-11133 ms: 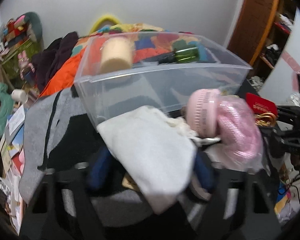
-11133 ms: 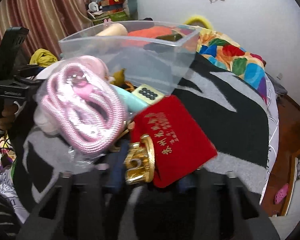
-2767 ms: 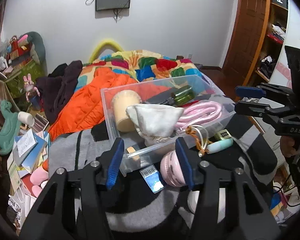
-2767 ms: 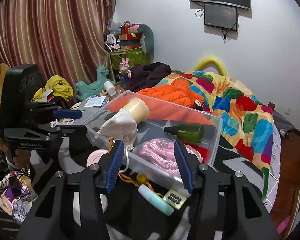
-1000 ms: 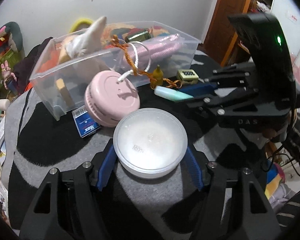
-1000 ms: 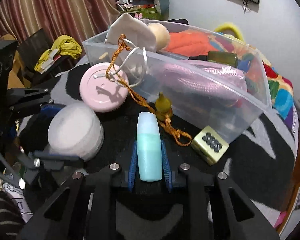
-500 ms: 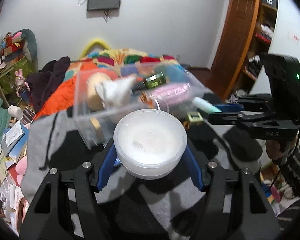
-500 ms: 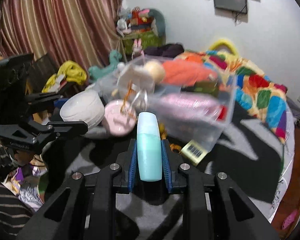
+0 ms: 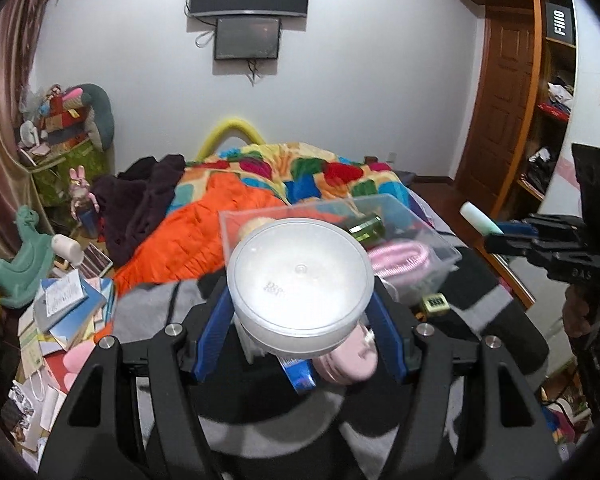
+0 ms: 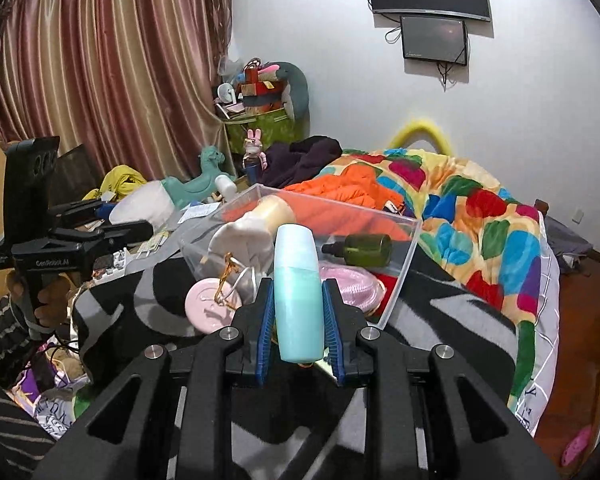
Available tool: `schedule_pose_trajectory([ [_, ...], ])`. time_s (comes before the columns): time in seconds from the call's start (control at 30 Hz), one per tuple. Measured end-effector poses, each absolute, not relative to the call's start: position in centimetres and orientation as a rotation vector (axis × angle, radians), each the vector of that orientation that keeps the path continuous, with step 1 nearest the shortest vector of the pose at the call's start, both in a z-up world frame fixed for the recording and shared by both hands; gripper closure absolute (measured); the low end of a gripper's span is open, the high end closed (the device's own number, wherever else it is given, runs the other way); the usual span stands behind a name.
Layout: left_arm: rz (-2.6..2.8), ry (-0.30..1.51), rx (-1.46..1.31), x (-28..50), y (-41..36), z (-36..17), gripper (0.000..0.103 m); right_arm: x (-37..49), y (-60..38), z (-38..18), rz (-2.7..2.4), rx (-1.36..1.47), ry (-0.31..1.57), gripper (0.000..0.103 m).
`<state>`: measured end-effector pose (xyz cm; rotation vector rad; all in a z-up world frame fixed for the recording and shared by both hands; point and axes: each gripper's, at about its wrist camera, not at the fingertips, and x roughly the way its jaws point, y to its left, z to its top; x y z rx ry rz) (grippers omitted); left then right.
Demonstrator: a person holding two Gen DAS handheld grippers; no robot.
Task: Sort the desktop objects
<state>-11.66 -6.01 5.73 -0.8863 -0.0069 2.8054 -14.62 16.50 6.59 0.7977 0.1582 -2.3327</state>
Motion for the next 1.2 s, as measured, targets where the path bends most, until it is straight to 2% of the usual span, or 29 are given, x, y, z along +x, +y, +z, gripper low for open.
schedule_pose_trajectory([
  [0.57, 2.781, -0.069, -1.029, -17.6, -6.8, 2.5, 0.038, -17.9, 14.3, 3.1, -2.272, 0.921, 0.201, 0.082],
  [0.6, 2.780, -0.069, -1.039, -17.9, -6.8, 2.2, 0.038, -17.6, 14.2, 2.9, -2.264, 0.926, 0.215, 0.081],
  [0.67, 2.770, -0.080, -1.061, -18.5, -6.8, 1.6, 0.038, -16.6, 14.1, 2.4, -2.270, 0.933, 0.270, 0.073],
  [0.73, 2.755, -0.092, -1.081, -18.9, -6.8, 1.1, 0.038, -15.7, 14.2, 1.7, -2.306, 0.929, 0.347, 0.061],
  [0.9, 2.769, -0.042, -1.079, -19.0, -6.2, 0.7, 0.038, -16.0, 15.5, -0.3, -2.335, 0.999, 0.386, 0.060],
  [1.2, 2.761, 0.033, -1.108, -19.6, -5.0, 0.3, 0.038, -18.2, 17.0, -3.5, -2.327, 1.129, 0.243, 0.060],
])
